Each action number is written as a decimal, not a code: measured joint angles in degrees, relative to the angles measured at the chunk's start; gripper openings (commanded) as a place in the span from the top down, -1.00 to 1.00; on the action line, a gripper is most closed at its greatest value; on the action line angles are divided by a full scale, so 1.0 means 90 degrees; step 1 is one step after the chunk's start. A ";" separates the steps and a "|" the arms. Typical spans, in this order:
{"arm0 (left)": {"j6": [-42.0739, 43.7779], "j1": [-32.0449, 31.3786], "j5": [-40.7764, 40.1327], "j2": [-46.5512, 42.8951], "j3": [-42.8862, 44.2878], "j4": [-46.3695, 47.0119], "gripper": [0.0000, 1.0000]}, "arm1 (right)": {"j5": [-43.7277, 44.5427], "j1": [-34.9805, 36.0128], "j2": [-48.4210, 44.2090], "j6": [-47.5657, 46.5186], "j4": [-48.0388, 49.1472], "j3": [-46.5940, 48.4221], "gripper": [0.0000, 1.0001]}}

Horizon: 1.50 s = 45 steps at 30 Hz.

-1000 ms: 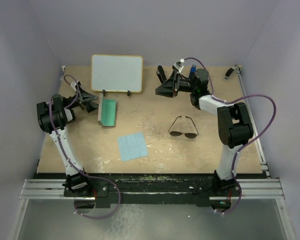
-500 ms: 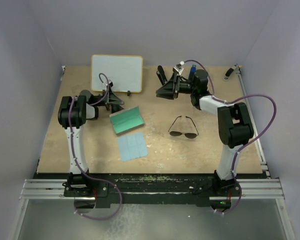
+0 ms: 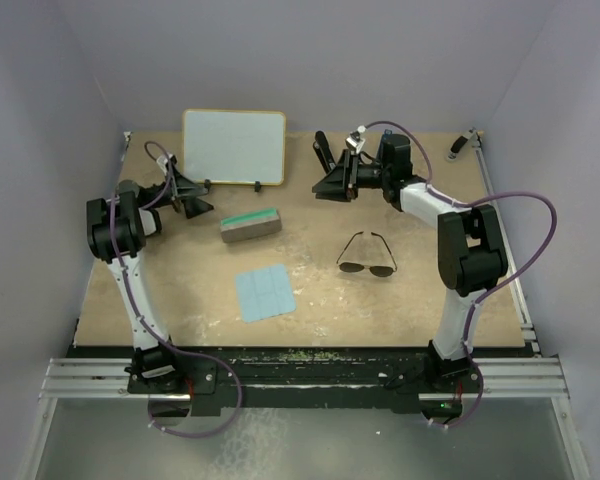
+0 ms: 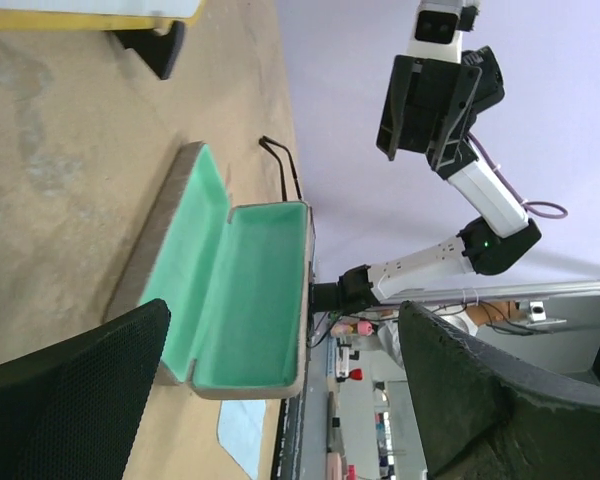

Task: Organize the sunglasses
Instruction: Place the sunglasses case at the center of the board, then adjust the sunglasses case at the center of the board.

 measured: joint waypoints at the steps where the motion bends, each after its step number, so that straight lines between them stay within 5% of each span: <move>1: -0.0049 -0.0024 -0.0002 -0.0066 0.0000 -0.0002 -0.97 | 0.0015 0.0000 0.0000 -0.0075 -0.0102 0.0000 0.02; 8: -0.0102 -0.0231 -0.0002 -0.0743 0.0019 0.0000 -0.97 | 0.0498 0.0102 0.0010 -0.0554 -0.0928 0.0272 0.26; 16: -0.0406 -0.0097 -0.0002 -0.1484 0.0384 -0.0005 -0.97 | 0.1166 0.0852 0.0940 -0.1345 -0.2191 0.2375 0.48; 25: -0.1452 0.0316 -0.0002 -0.2171 0.3529 -0.0012 -0.97 | 0.1729 0.1285 0.1513 -0.1719 -0.3135 0.2946 0.51; 29: -0.1659 0.0216 -0.0012 -0.2448 0.6251 -0.0180 -0.97 | 0.1904 0.1338 0.1511 -0.1783 -0.3177 0.2943 0.36; 35: -0.1564 0.0464 -0.0027 -0.3400 0.8357 -0.0352 -0.97 | 0.2232 0.1433 0.1384 -0.1919 -0.3281 0.2900 0.12; 39: 0.0165 0.1362 -0.0104 -0.4255 0.8262 -0.1773 -0.97 | 0.2407 0.1489 0.0916 -0.2055 -0.3466 0.2730 0.07; 42: 0.3677 0.1945 -0.1076 -0.5595 0.6953 -0.5319 -0.97 | 0.2518 0.1513 0.0571 -0.2101 -0.3490 0.2722 0.07; 45: 0.5945 0.2028 -0.1875 -0.6965 0.5763 -0.7300 -0.97 | 0.2657 0.1581 0.0386 -0.2127 -0.3468 0.2737 0.06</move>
